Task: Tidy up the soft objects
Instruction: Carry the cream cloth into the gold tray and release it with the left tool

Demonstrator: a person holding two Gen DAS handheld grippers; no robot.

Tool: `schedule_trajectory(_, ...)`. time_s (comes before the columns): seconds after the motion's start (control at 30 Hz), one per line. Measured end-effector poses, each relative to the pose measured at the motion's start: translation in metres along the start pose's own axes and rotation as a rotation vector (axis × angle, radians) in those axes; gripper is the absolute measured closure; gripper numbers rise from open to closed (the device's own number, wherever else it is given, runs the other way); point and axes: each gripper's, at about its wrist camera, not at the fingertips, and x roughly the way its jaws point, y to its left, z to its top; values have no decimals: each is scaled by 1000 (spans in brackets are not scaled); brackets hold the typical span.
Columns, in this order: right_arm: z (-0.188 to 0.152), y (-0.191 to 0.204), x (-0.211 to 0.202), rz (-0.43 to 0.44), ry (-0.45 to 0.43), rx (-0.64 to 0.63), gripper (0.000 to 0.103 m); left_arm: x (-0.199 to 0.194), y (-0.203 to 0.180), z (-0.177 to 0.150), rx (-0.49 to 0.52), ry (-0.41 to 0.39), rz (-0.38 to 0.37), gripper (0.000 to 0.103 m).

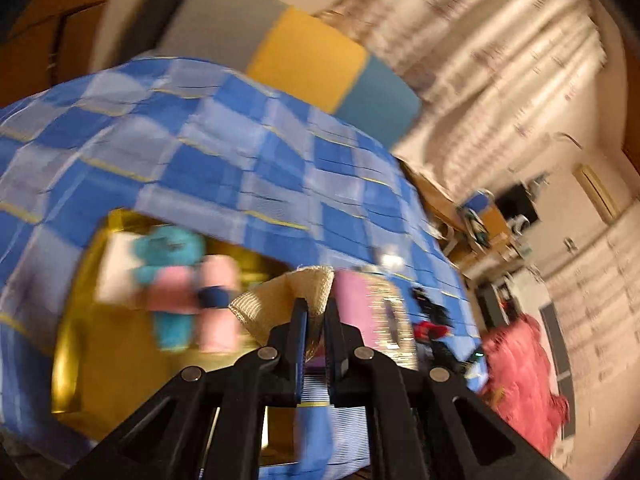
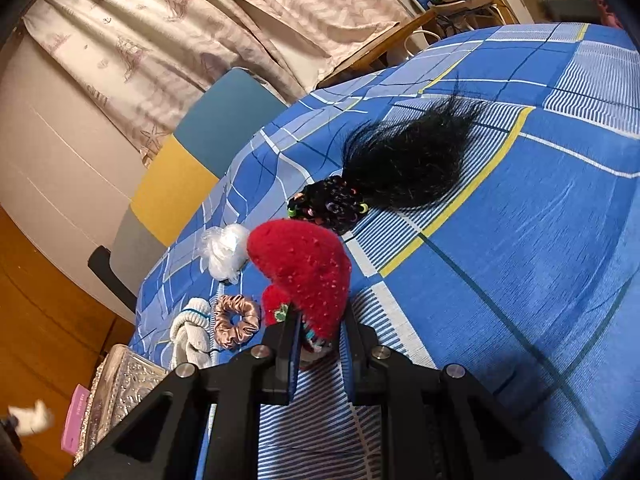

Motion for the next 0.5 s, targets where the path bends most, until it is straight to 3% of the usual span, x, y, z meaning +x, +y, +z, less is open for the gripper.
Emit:
schedule_trajectory(0.1,0,3,1,-17,4,-9,86,-5,51,-10,-76,-18,60,97)
schedule_trajectory(0.3,-1,7,2,-67,7,-33,86,2,118,-36,-161,-65,206,97)
schedule_trajectory(0.5,-1,9,2,-97,13,-44,86,24,140,-57,-113,-64,327,97)
